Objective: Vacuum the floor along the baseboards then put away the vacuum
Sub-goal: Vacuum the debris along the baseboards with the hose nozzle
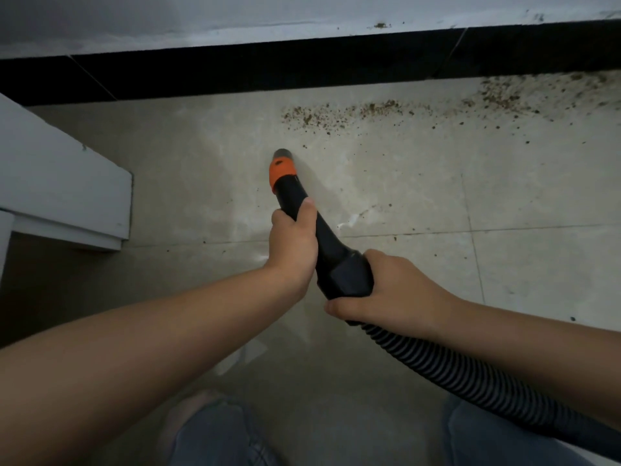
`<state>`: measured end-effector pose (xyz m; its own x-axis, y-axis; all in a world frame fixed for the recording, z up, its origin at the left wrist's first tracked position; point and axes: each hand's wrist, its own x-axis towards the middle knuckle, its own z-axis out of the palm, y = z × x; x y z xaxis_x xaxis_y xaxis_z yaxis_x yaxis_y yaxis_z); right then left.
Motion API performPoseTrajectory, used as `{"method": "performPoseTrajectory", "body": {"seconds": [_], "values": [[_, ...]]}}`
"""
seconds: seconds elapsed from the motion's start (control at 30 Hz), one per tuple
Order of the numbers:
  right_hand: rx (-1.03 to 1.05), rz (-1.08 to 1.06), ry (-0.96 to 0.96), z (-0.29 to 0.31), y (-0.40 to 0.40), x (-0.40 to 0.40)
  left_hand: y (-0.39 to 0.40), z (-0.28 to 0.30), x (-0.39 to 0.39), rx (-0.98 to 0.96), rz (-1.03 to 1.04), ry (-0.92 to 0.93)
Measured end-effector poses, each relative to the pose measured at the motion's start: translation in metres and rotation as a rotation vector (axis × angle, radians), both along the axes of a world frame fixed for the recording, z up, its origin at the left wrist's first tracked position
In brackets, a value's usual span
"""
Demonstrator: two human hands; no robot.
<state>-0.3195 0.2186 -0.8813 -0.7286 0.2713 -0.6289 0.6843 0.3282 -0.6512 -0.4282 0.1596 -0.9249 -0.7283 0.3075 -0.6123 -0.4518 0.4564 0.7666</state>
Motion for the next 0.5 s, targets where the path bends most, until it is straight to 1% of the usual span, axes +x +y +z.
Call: {"method": "performPoseTrajectory", "body": {"seconds": [0.13,0.27,0.5], "values": [[0.012,-0.042,0.056,-0.016,0.015,-0.022,0.022,-0.007,-0.023,0.001,0.017,0.060],[0.034,-0.100,0.110,-0.030,0.030,-0.049,0.044,-0.013,-0.050,0.037,0.010,0.037],[0.041,-0.145,0.132,-0.040,0.046,-0.079,0.063,-0.020,-0.082,0.073,-0.008,0.040]]}}
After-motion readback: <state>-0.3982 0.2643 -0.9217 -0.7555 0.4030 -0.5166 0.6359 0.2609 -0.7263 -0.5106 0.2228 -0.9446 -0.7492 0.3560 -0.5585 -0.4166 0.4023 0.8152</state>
